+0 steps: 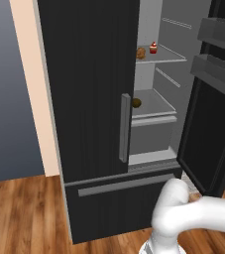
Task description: Place the tupperware on the second highest shelf of the fridge. Make space for the tupperware among the existing items by rearranging them on the shelves if needed. Close the fridge door when finished.
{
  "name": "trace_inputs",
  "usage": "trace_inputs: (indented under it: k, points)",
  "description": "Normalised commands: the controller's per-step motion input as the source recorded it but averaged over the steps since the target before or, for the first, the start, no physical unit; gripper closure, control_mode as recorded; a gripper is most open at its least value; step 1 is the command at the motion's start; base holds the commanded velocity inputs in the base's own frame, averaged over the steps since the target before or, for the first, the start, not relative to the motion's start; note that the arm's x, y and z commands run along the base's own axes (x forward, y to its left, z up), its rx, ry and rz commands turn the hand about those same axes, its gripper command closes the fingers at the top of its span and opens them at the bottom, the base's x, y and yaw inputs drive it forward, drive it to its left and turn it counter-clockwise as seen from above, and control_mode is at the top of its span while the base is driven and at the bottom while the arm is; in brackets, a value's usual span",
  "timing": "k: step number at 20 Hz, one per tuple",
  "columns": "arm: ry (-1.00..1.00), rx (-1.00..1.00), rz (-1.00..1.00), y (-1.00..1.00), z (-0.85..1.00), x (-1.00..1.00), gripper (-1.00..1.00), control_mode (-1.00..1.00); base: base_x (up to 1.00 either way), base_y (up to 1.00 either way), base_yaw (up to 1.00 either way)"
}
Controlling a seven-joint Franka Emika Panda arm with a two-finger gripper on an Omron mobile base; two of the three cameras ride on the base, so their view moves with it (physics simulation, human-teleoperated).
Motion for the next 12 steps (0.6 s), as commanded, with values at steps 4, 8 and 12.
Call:
trace_inputs:
  k: [4,8,12]
  points:
    - [-0.23,0.00,0.26,0.60,-0.02,-0.09,-1.00,-1.00,0.00,0.00,0.00]
    - [-0.28,0.00,0.26,0.92,-0.04,-0.27,-1.00,-1.00,0.00,0.00,0.00]
    - [-0.30,0.00,0.12,0.96,0.02,-0.04,-1.00,-1.00,0.00,0.00,0.00]
